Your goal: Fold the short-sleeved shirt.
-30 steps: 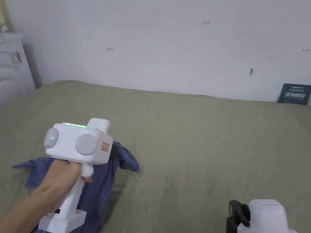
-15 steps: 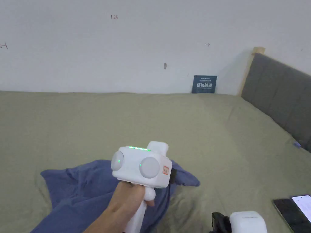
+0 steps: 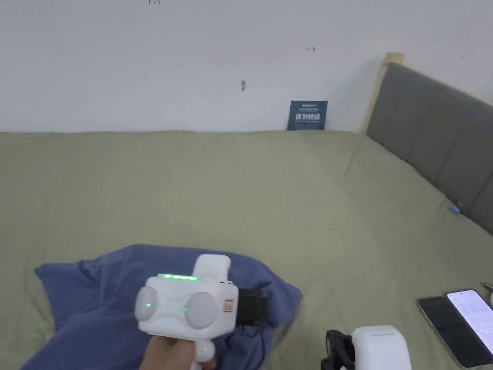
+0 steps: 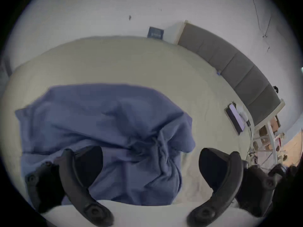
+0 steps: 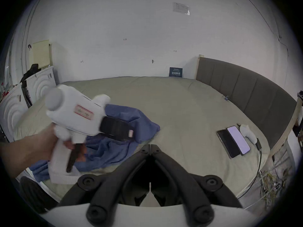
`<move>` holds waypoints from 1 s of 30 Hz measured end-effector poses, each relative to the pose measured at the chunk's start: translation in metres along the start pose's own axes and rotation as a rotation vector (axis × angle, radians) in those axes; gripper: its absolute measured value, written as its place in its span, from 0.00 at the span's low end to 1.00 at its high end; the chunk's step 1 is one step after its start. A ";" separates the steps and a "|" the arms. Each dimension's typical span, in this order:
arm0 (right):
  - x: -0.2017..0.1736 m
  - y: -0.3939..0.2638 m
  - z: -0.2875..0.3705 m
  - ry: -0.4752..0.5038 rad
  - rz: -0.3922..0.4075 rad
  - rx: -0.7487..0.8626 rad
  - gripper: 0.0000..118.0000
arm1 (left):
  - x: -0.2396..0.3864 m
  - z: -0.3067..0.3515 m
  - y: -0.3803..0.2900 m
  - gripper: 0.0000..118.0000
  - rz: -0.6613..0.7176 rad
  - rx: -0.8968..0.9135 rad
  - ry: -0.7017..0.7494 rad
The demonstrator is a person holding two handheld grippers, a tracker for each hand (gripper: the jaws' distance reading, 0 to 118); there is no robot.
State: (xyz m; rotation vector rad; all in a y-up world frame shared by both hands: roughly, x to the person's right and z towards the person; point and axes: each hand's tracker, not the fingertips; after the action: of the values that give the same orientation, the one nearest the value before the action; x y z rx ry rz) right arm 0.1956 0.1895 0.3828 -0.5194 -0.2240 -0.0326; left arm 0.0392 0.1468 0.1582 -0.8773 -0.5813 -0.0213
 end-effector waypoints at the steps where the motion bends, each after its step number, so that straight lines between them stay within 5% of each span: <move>1: -0.002 0.002 0.004 0.000 0.001 0.009 0.00 | -0.005 0.025 -0.001 1.00 -0.018 0.065 0.022; 5: -0.010 0.010 0.024 0.014 0.003 0.053 0.00 | -0.032 0.136 -0.016 0.99 0.007 0.250 0.103; 7: -0.016 0.013 0.034 0.027 0.007 0.085 0.00 | -0.050 0.195 -0.035 0.85 0.023 0.341 0.174; 9: -0.023 0.015 0.038 0.041 0.001 0.095 0.00 | -0.066 0.248 -0.057 0.00 0.009 0.411 0.248; 18: -0.060 0.014 0.053 0.124 0.030 0.129 0.00 | -0.137 0.367 -0.163 0.00 0.185 0.436 0.489; 30: -0.082 0.014 0.045 0.152 0.046 0.108 0.00 | -0.211 0.317 -0.195 0.01 0.329 0.205 0.423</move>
State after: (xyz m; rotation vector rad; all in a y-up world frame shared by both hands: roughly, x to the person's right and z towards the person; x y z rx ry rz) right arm 0.1073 0.2220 0.3959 -0.4122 -0.0647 -0.0153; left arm -0.3371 0.2065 0.3522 -0.7313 -0.0384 0.1459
